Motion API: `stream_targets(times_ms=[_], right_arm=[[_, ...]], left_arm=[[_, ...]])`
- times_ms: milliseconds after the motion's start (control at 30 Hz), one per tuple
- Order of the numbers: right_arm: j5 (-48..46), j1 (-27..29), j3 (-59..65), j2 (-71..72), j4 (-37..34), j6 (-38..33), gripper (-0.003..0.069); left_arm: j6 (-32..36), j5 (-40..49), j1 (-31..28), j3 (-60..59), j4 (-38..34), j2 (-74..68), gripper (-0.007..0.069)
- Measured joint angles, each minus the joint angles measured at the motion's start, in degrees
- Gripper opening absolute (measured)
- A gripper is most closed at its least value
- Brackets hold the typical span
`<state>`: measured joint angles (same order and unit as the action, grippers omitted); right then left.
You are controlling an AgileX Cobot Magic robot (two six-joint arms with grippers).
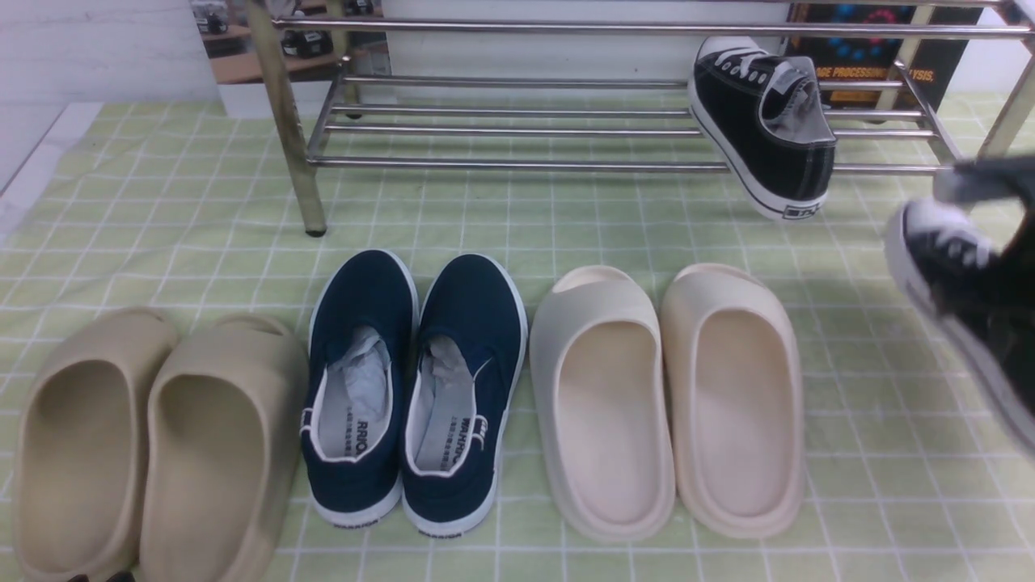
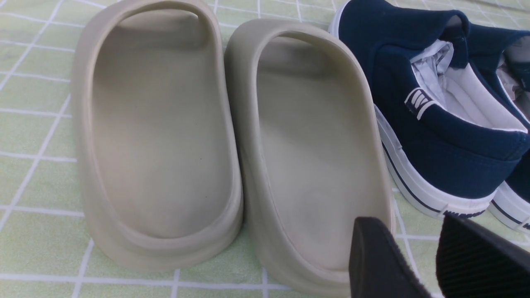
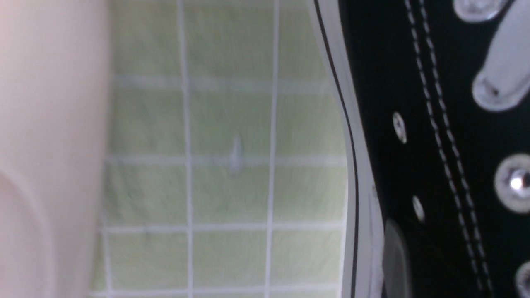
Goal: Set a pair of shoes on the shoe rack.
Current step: Use the right arm to put a shoe into the shoe rack
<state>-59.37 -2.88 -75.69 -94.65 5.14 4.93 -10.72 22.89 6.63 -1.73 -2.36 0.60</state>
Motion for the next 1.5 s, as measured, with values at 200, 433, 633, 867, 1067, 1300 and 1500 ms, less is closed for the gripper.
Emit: stream_targets(times_ms=[200,433,633,867,1067,1300,1500], right_arm=[[-2.6,0.0,-16.9,-6.8,-1.6,-3.6,0.0071],[-3.5,0.0,-36.8,-23.4,-1.9,-3.7,0.0071],[-5.3,0.0,-54.6,-34.9,-2.0,-3.7,0.0071],[-5.0,-0.1,-64.2,-42.4,-2.7,-3.6,0.0071],[-3.9,-0.2,-65.0,-43.3,-3.3,-2.6,0.0197],[-3.2,-0.2,-59.2,-36.5,-4.3,-2.1,0.0543],[-3.1,-0.1,-45.8,-22.9,-4.4,-2.4,0.0552]], left_arm=[[0.0,0.0,0.0,0.0,0.0,0.0,0.0239],[0.0,0.0,0.0,0.0,0.0,0.0,0.0239],[0.0,0.0,0.0,0.0,0.0,0.0,0.0239],[0.0,0.0,0.0,0.0,0.0,0.0,0.0239],[0.0,0.0,0.0,0.0,0.0,0.0,0.0239],[0.0,0.0,0.0,0.0,0.0,0.0,0.0239],[0.0,0.0,0.0,0.0,0.0,0.0,0.0239]])
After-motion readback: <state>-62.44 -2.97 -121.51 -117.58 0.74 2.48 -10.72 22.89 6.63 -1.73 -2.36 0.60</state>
